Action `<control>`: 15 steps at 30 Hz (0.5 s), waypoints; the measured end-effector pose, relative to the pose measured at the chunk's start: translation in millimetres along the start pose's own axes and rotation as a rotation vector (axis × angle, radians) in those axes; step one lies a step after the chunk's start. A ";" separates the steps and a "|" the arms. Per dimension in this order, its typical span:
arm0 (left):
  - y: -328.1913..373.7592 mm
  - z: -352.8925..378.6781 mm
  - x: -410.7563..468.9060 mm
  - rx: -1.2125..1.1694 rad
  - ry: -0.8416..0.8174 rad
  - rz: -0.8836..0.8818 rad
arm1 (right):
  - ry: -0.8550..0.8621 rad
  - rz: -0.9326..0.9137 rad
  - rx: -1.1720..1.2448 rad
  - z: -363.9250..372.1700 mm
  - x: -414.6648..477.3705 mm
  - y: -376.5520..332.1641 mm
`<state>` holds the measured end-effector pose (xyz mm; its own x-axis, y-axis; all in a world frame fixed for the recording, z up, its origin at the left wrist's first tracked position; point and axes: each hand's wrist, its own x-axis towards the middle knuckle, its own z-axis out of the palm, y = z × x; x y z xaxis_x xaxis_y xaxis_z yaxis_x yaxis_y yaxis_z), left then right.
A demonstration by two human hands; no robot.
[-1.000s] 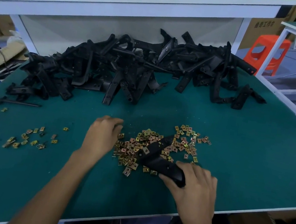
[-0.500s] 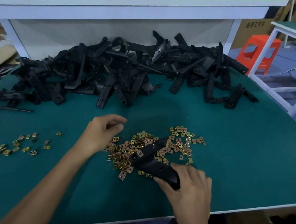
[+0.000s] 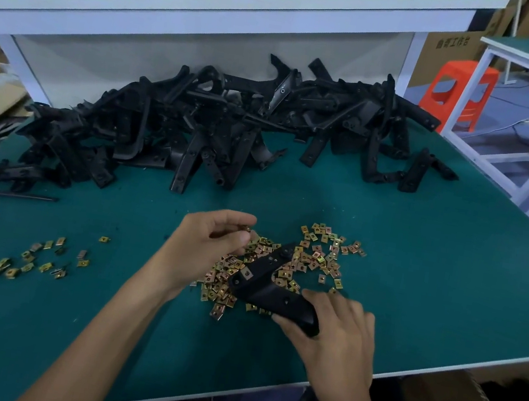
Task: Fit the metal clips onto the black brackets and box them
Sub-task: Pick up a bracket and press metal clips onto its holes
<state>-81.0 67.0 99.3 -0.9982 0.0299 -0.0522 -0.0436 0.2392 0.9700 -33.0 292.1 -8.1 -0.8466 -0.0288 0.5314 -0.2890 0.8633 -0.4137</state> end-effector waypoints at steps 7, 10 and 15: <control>-2.7 8.3 2.2 0.038 0.001 -0.024 | -0.042 0.005 -0.020 -3.5 1.0 -2.1; -4.1 9.2 2.3 0.066 -0.002 -0.015 | -0.055 0.011 -0.033 -3.7 0.7 -2.7; -1.8 11.4 2.1 0.115 -0.037 -0.010 | -0.057 0.008 -0.035 -4.2 0.7 -3.1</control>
<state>-82.6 77.6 94.8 -0.9954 0.0627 -0.0724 -0.0461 0.3492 0.9359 -30.9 291.5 -3.3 -0.8731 -0.0497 0.4849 -0.2672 0.8808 -0.3908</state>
